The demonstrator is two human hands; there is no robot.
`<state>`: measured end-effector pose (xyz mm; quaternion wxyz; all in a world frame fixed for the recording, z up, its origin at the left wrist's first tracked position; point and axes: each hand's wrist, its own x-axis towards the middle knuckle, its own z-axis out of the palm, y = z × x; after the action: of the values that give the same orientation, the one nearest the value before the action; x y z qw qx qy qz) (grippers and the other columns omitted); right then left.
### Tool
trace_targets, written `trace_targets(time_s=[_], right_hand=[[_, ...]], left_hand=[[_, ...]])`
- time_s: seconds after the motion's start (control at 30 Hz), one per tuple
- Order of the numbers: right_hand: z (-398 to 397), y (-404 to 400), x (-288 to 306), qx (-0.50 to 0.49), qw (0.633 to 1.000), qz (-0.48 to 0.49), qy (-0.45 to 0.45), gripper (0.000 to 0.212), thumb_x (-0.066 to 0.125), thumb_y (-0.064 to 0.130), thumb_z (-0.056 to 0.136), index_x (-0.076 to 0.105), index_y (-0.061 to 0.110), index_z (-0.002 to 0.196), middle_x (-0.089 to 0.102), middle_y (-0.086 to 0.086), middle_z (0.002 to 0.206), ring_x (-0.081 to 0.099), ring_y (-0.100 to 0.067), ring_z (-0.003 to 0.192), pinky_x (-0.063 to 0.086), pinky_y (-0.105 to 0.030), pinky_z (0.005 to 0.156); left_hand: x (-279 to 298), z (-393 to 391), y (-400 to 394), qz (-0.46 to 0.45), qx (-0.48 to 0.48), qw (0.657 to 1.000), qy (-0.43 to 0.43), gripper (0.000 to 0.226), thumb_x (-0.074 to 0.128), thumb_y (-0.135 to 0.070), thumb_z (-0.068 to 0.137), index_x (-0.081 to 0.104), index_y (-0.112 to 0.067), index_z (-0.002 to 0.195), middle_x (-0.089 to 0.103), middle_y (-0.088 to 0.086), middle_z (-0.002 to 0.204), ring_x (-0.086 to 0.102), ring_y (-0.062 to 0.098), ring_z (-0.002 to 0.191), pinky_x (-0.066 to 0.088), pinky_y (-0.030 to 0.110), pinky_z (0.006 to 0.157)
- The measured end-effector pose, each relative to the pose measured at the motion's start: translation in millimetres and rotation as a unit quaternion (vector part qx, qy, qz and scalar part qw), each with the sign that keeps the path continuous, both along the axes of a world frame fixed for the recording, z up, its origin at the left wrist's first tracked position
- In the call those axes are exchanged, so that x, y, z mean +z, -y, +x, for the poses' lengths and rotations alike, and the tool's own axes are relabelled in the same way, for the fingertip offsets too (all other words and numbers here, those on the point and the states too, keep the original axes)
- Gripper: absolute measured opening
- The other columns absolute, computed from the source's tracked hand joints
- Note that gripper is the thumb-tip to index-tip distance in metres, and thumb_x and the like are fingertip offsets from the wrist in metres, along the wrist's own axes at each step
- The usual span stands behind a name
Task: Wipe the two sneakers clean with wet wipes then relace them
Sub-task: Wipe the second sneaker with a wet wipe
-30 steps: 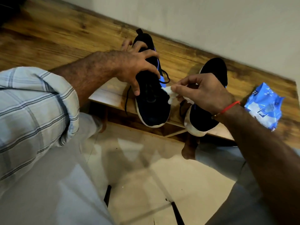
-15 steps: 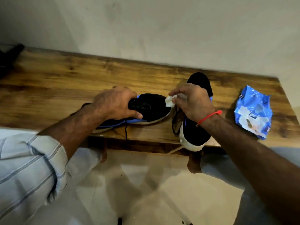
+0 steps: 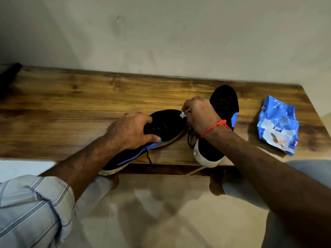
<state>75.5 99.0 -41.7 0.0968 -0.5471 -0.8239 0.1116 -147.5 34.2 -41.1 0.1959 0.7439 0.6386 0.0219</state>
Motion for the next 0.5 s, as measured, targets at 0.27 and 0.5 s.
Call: trace_targets(time_s=[0.27, 0.5], right_hand=[[-17.3, -0.9, -3.5, 0.026, 0.999, 0.014, 0.018, 0.02, 0.064, -0.004, 0.087, 0.074, 0.007, 0.1, 0.064, -0.012, 0.101, 0.061, -0.031, 0.098, 0.053, -0.04, 0.082], [-24.2, -10.8, -1.6, 0.051, 0.997, 0.014, 0.061, 0.021, 0.07, -0.002, 0.084, 0.075, 0.011, 0.1, 0.068, -0.01, 0.102, 0.064, -0.027, 0.097, 0.055, -0.037, 0.083]], left_hand=[[-1.6, 5.4, 2.0, 0.007, 0.003, 1.0, 0.013, 0.051, 0.071, -0.065, 0.081, 0.066, -0.025, 0.113, 0.06, -0.008, 0.099, 0.056, 0.015, 0.094, 0.049, 0.033, 0.073], [-7.5, 10.1, 4.6, 0.029, 0.006, 0.999, 0.033, 0.042, 0.072, -0.059, 0.084, 0.067, -0.026, 0.11, 0.052, -0.012, 0.091, 0.051, 0.011, 0.089, 0.042, 0.03, 0.071]])
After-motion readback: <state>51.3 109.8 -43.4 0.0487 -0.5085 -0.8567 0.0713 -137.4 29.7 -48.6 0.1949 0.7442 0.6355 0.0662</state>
